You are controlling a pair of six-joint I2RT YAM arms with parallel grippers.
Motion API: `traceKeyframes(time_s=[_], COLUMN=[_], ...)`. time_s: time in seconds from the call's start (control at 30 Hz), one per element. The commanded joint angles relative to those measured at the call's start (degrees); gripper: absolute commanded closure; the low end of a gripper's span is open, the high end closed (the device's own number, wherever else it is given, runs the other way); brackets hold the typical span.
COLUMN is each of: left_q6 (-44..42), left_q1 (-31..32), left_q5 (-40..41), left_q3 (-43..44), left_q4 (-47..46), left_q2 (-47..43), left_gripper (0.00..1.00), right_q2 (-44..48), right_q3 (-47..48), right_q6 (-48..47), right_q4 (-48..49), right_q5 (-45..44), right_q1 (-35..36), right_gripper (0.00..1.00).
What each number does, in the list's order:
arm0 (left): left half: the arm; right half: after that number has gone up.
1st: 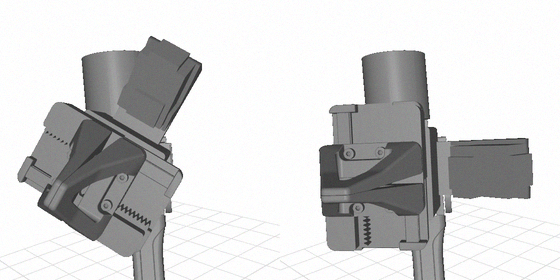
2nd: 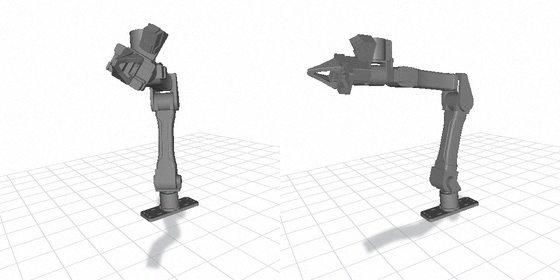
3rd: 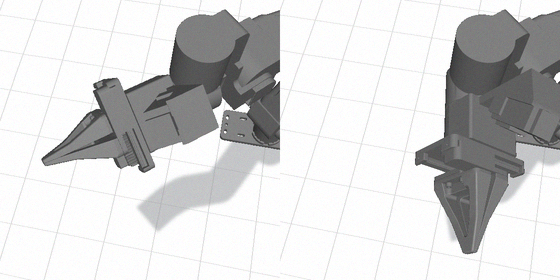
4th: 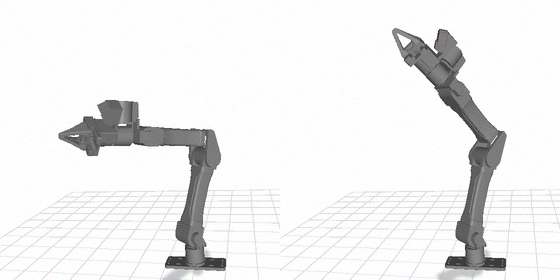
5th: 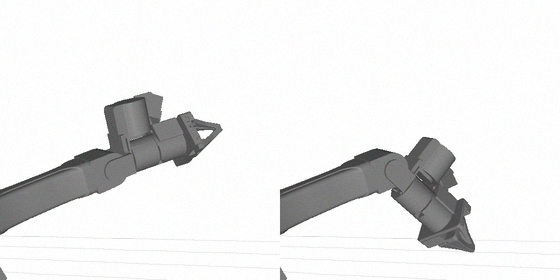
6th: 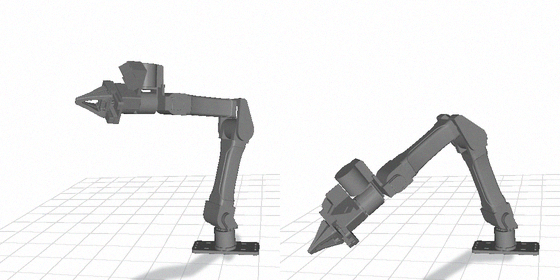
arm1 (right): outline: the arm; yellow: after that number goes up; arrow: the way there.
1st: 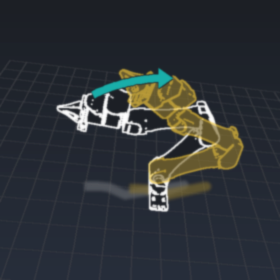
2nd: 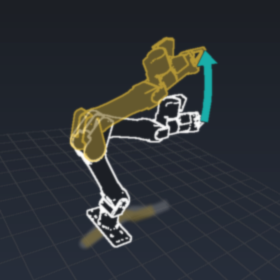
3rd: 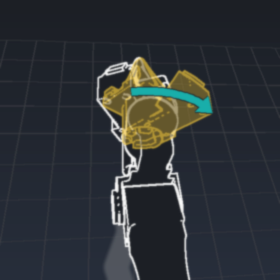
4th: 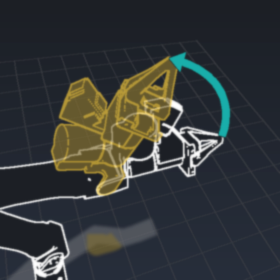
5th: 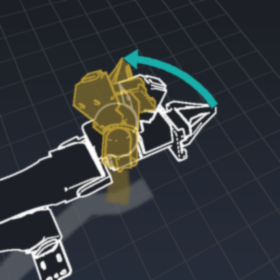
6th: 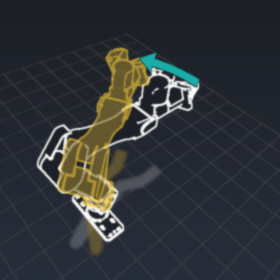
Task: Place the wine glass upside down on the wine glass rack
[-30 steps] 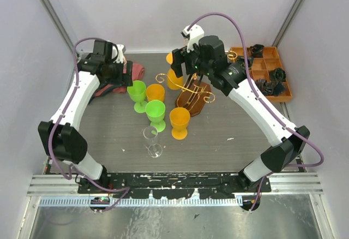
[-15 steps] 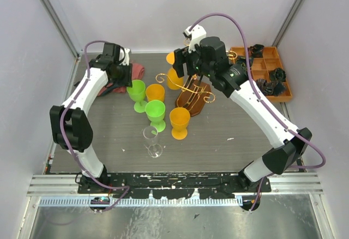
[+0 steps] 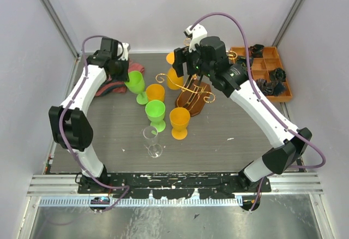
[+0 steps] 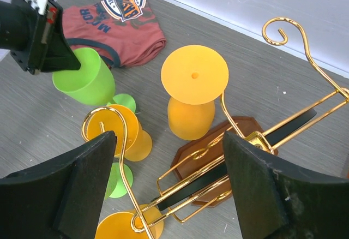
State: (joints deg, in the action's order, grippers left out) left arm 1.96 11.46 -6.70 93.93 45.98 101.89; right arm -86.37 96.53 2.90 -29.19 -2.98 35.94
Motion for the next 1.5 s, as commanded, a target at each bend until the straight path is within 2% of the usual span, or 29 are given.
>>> traceKeyframes(time_s=[0.0,0.07,0.2,0.37,0.47,0.63,0.7,0.83,0.97,1.07,1.17,1.3,1.47], left_q6=[-1.61,-2.36,-3.66,-2.45,-1.1,-0.99,-1.95,-4.06,-6.74,-11.44,-11.97,-12.33,-12.33], left_q1=[-2.27,-3.72,-4.78,-4.7,-4.21,-1.76,-0.18,4.26,9.08,13.01,14.29,14.82,15.08], left_q5=[2.62,2.91,2.09,-3.27,-4.02,-2.23,-1.4,2.34,6.02,8.41,8.62,8.83,8.17], left_q3=[4.72,5.44,3.55,-9.11,-15.46,-24.13,-27.49,-30.81,-33.88,-34.89,-35.29,-36.28,-37.01], left_q4=[-1.49,-3.75,-14.63,-43.34,-59.59,-82.59,-88.97,-96.3,-105.64,-109.72,-112.3,-116.53,-117.69], left_q2=[-6.34,-9.19,-16.91,-27.36,-31.92,-34.24,-34.13,-33.04,-30.97,-29.61,-27.32,-26.12,-25.92], left_gripper=[1.0,1.0,1.0,1.0,1.0,1.0,1.0,1.0,1.0,1.0,1.0,1.0,1.0], right_q2=[-0.12,-0.94,-2.39,-3.77,-4.15,-4.04,-3.82,-4.73,-6.45,-7.92,-8.94,-11.45,-15.22], right_q3=[4.31,5.66,9.47,13.99,14.62,10.17,7.71,5.13,1.42,0.9,0.58,-0.63,0.77], right_q6=[3.15,4.08,7.94,16.47,25.12,41.03,46.48,54.53,65.86,69.92,71.4,77.55,81.58], right_q4=[1.14,1.1,1.45,6.41,11.96,24.51,30.89,40.71,56.06,59.57,63.23,72.82,79.17], right_q5=[0.52,1.92,5.98,15.89,23.18,33.1,35.07,37.83,39.66,39.98,39.22,38.19,37.6], right_q1=[0.35,0.31,-0.21,-3.44,-6.98,-11.97,-12.7,-12.83,-12.76,-12.81,-12.83,-12.82,-12.81], right_gripper=[0.15,0.13,0.11,0.09,0.09,0.09,0.09,0.09,0.1,0.11,0.12,0.14,0.18])
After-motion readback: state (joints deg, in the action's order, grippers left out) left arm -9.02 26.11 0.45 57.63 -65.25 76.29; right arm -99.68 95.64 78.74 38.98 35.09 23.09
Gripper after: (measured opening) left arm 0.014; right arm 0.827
